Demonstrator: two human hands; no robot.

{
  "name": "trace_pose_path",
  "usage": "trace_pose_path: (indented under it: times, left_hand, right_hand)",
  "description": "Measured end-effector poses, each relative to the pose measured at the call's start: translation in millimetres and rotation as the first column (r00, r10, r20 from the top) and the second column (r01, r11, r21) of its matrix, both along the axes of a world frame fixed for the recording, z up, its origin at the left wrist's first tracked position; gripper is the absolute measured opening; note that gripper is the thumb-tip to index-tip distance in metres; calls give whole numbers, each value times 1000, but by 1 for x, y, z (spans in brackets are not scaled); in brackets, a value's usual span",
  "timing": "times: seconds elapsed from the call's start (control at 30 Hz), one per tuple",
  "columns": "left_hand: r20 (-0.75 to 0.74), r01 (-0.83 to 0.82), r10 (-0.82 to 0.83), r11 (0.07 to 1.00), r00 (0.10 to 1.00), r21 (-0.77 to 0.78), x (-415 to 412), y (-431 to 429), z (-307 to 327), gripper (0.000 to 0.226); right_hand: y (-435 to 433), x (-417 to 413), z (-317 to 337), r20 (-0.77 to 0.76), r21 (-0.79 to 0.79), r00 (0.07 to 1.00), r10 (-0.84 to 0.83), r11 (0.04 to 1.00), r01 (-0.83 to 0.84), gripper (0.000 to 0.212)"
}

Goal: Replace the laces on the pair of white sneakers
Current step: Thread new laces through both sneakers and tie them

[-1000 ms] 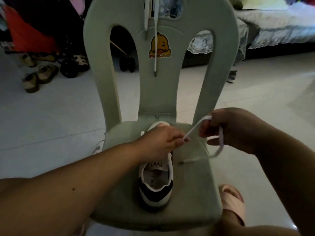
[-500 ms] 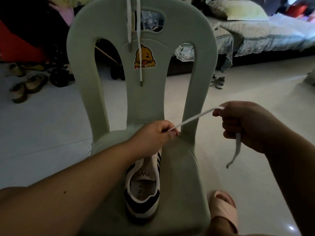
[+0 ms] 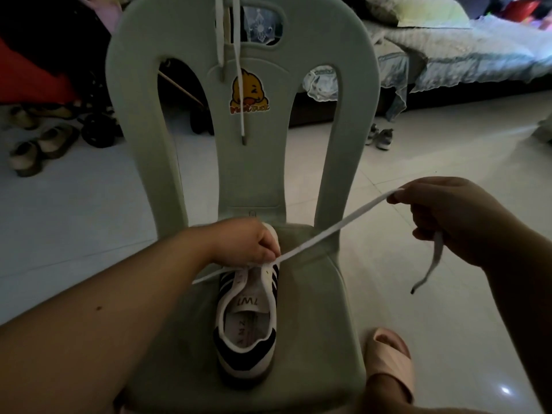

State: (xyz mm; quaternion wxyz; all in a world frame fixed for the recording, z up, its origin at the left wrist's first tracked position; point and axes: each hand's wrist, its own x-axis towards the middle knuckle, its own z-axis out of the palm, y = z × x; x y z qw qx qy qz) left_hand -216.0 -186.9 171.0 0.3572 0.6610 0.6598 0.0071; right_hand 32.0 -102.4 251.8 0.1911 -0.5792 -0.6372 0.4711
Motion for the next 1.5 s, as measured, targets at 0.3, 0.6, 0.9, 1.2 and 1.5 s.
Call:
trace_pose_path:
  times: [0.3,0.6,0.9,1.2,1.5]
  left_hand:
    - [265,-45,40,999,963,12,25,-2,10,18]
    - [506,-191,160,981,848,11,46,2,31,15]
    - [443,-345,262,932,858,116,64,6,23,15]
    - [343,-285,214,944,915,170,71,-1,15,18]
    - [176,-280,252,948,951,153,33,-6,5,13]
  right_hand:
    - [-3,-3,-14,169,71,979,115,989,-128,16]
    - [-7,-9,-37,323,145,940,109,976,-164,22]
    - [-44,-13,-38,199,-287,932,301,928,-239,39]
    - [-57,-48,-77,-584,-575,614,-531,804,150,24]
    - [15,13,-75,-568,-566,420,-708,706,425,30]
